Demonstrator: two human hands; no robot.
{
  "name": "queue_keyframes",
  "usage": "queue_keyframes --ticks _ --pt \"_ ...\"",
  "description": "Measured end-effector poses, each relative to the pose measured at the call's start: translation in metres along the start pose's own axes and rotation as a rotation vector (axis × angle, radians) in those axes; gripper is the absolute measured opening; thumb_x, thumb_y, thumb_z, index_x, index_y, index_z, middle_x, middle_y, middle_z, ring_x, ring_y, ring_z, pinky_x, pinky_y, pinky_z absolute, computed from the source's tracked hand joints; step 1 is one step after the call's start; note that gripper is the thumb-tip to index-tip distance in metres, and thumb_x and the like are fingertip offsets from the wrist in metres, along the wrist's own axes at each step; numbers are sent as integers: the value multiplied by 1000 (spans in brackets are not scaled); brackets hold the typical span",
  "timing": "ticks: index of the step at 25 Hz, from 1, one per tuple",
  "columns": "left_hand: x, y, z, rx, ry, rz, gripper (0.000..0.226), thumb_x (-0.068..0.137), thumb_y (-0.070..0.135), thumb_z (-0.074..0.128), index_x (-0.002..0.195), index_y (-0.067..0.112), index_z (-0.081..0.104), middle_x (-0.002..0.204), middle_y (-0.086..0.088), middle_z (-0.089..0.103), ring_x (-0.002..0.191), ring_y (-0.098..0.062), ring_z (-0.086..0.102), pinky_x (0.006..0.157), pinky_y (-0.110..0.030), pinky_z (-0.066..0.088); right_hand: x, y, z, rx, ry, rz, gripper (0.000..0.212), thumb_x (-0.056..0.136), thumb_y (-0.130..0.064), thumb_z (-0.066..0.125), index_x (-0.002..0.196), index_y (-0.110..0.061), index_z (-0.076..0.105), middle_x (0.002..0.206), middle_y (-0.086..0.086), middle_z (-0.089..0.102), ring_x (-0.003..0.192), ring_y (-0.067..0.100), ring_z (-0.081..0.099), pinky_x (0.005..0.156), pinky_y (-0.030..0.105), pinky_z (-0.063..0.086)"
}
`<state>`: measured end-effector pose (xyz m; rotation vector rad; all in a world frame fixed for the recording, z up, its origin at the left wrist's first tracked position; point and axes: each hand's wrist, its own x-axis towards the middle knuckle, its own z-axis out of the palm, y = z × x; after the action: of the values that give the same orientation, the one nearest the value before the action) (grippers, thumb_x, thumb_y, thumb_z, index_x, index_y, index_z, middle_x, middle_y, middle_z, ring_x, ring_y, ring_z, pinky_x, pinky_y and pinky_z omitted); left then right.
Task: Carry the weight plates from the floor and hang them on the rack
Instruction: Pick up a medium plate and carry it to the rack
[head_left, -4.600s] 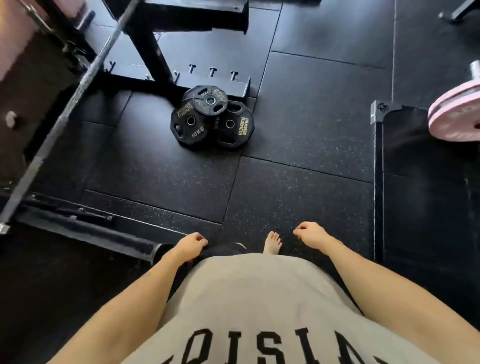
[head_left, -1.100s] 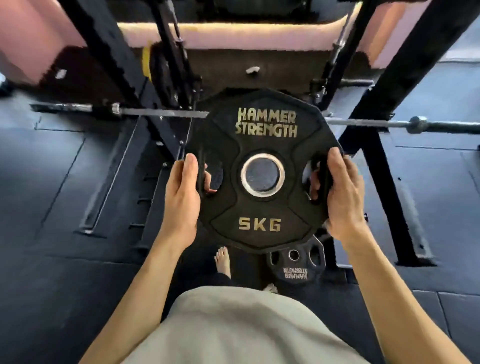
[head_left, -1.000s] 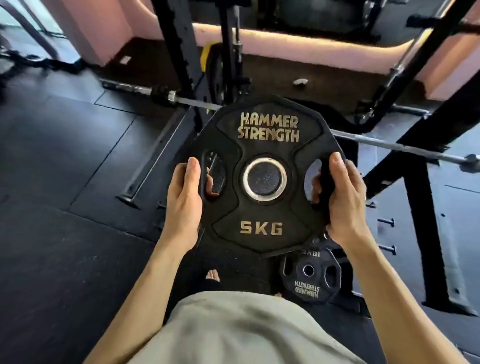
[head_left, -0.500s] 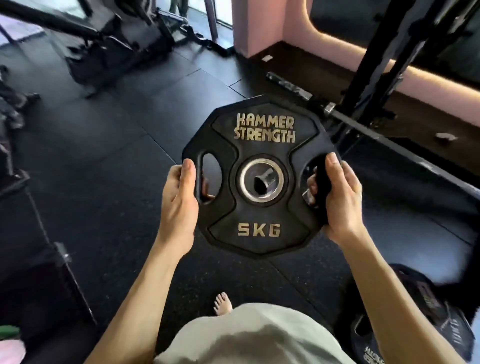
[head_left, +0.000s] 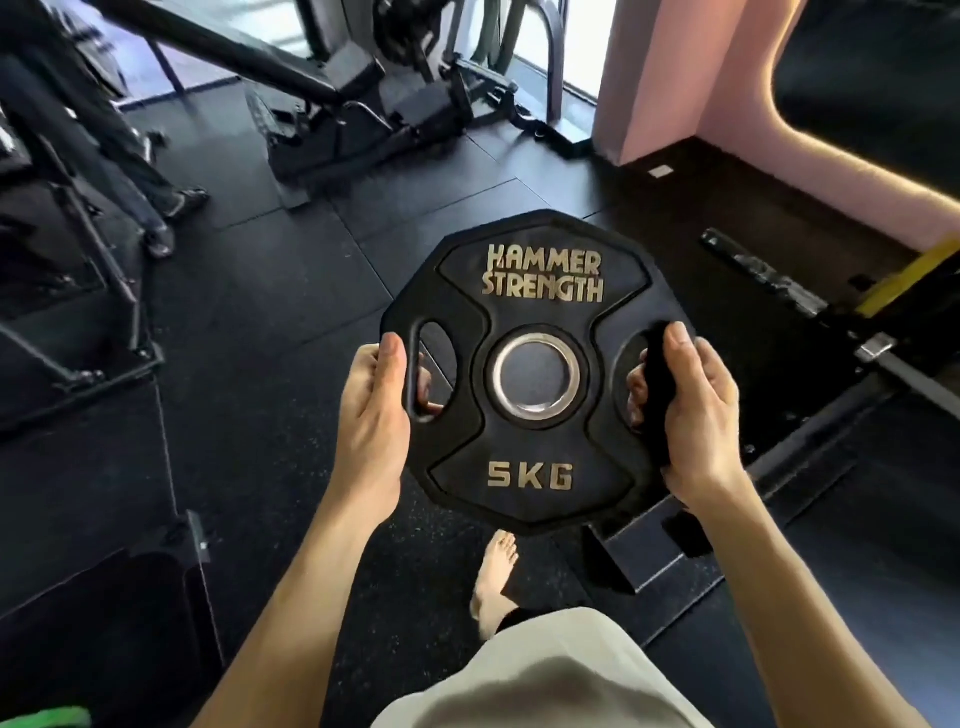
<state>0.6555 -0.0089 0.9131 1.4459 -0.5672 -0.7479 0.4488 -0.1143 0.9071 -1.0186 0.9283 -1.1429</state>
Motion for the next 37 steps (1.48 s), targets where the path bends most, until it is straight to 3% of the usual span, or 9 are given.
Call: queue_keyframes --ticks 7,12,20,24,29,37 --pt "197 27 11 19 -13 -19 37 96 56 46 81 25 58 71 7 60 70 -14 53 80 -44 46 172 6 96 -23 21 27 29 100 -36 50 79 -16 46 59 0 51 51 15 43 46 27 36" --pt "335 34 34 -30 -69 -27 37 96 54 47 83 21 55 73 5 57 70 -13 52 74 -39 47 289 17 144 -39 50 -5 29 101 -37 49 87 -12 46 60 2 51 51 16 43 46 27 37" --pt "616 58 98 -7 -339 -28 34 97 51 46 89 19 51 80 4 54 76 -7 55 72 -32 50 508 28 230 -18 297 -44 31 101 -37 47 81 -13 48 60 5 50 47 17 43 43 22 38" --pt "735 67 159 21 -452 -40 32 98 50 44 87 20 49 78 5 53 75 -7 56 61 -22 52 612 26 242 2 406 -78 36 95 -45 51 83 -11 50 61 5 52 45 16 44 43 24 38" --pt "857 63 259 14 -568 -26 32 96 50 44 85 20 48 73 7 53 71 -9 52 58 -19 50 749 23 225 13 496 -101 50 80 -57 57 85 -8 51 59 3 53 47 16 45 44 25 39" --pt "1031 79 449 49 -637 -51 40 91 56 45 84 16 48 76 -1 53 67 -13 50 61 -27 49 972 -19 173 3 635 -89 35 100 -39 49 82 -9 52 60 2 53 50 14 46 46 25 41"
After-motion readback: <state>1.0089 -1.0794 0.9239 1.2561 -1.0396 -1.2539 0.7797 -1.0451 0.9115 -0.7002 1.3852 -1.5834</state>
